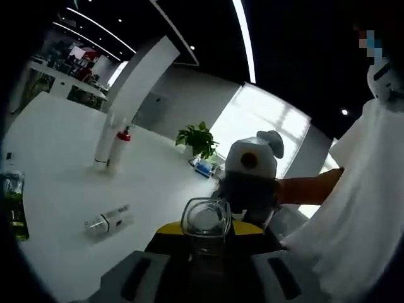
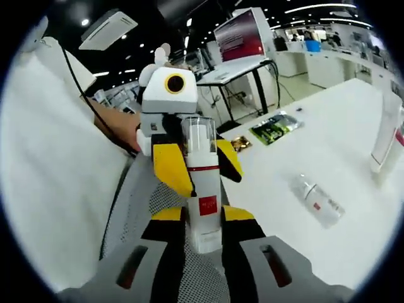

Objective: Arrange the skincare products in the storage area until every visible bottle or jar stands upright without overlapping.

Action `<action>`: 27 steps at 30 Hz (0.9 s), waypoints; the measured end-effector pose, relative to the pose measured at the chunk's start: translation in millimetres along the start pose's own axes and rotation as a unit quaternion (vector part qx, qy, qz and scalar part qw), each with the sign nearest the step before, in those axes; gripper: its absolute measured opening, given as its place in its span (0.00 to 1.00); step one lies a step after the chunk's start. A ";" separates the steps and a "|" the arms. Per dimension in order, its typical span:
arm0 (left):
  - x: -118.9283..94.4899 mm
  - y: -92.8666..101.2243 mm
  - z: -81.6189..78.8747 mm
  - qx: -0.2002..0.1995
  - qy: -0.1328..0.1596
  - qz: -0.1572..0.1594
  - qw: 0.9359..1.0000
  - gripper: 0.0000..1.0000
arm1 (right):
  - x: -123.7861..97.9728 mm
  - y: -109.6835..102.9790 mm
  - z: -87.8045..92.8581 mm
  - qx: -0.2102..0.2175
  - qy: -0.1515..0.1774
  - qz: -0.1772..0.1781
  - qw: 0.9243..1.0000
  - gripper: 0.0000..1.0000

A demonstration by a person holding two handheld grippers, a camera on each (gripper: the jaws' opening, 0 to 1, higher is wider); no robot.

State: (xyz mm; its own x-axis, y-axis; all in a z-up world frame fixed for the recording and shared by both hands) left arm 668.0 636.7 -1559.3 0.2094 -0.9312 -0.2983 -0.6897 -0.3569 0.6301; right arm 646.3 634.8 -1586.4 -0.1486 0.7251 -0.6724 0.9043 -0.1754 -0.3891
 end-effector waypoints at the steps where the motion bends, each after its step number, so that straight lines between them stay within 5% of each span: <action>1: -1.2 -5.5 -2.7 -0.014 0.008 -0.016 1.000 0.25 | -0.2 2.0 -1.9 0.005 0.009 0.010 1.000 0.18; 7: -3.9 -18.7 -6.8 -0.004 0.018 -0.077 0.997 0.27 | 5.1 14.5 -6.3 0.032 0.025 0.077 0.996 0.18; 18: -10.7 -31.8 -10.6 -0.028 0.034 -0.106 0.993 0.27 | 11.1 26.5 -22.9 0.026 0.032 0.205 0.978 0.18; 20: -8.9 -34.3 -5.4 -0.058 0.023 -0.099 0.993 0.27 | 12.0 27.7 -24.7 0.031 0.027 0.223 0.974 0.18; 27: -14.2 -35.1 -5.6 -0.070 0.028 -0.085 0.993 0.25 | 15.3 26.5 -25.8 0.035 0.025 0.217 0.975 0.19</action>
State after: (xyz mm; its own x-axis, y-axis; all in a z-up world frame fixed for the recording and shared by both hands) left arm 693.2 662.0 -1573.1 0.3555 -0.8576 -0.3718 -0.5379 -0.5130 0.6690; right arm 678.3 658.5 -1590.7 0.2627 0.6039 -0.7525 0.8485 -0.5159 -0.1178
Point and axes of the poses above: the point that each gripper's makers call its tool centre point, and the gripper's own axes: x roughly forward along the fingers, y roughly to its right, z roughly out of its underside, the point moved 1 cm from there along -x, roughly backward along the fingers, and after that the axes turned 13 degrees about -y, right-handed, at the moved point
